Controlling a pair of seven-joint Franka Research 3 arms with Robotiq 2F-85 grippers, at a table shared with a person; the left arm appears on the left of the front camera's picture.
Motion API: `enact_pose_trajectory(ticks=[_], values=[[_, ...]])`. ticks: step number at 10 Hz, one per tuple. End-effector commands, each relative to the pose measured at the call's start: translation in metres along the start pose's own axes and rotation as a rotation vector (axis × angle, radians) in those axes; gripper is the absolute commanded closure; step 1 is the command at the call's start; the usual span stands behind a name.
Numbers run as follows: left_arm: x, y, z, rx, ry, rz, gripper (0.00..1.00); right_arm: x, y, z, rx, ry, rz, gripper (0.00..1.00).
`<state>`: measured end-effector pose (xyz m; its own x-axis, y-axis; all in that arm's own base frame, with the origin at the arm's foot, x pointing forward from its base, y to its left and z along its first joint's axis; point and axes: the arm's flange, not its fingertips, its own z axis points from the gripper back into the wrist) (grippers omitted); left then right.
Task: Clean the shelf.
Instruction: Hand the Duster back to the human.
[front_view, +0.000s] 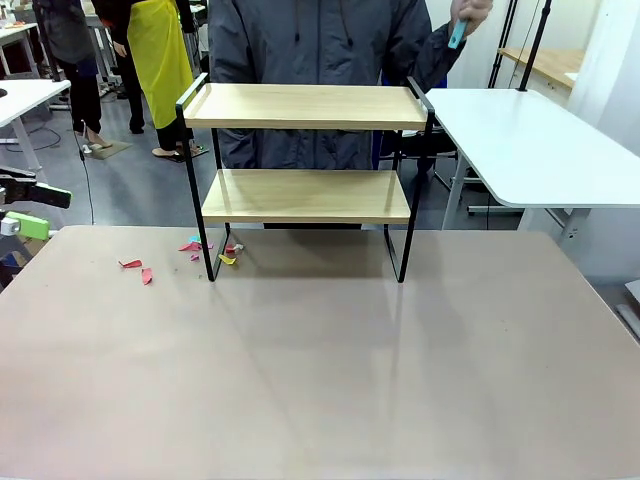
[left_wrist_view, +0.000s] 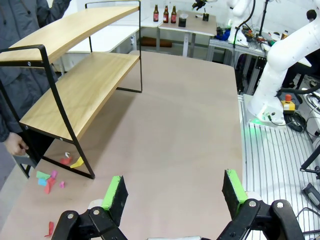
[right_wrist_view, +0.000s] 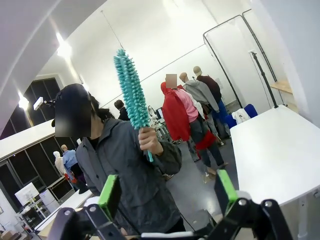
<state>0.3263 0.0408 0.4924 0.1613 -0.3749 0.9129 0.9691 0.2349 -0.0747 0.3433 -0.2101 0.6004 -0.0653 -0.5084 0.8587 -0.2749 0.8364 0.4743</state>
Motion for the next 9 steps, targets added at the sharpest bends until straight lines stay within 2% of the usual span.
enact_pose_trajectory(ticks=[1,9], values=[[0.0029,0.0008,-0.002,0.003,-0.027,0.002,0.0,-0.0005,0.0011,0.0014,-0.009,-0.004,0.014,0.0],[0.0029,0.0008,-0.002,0.003,-0.027,0.002,0.0,-0.0005,0.0011,0.0014,-0.009,-0.004,0.014,0.0]])
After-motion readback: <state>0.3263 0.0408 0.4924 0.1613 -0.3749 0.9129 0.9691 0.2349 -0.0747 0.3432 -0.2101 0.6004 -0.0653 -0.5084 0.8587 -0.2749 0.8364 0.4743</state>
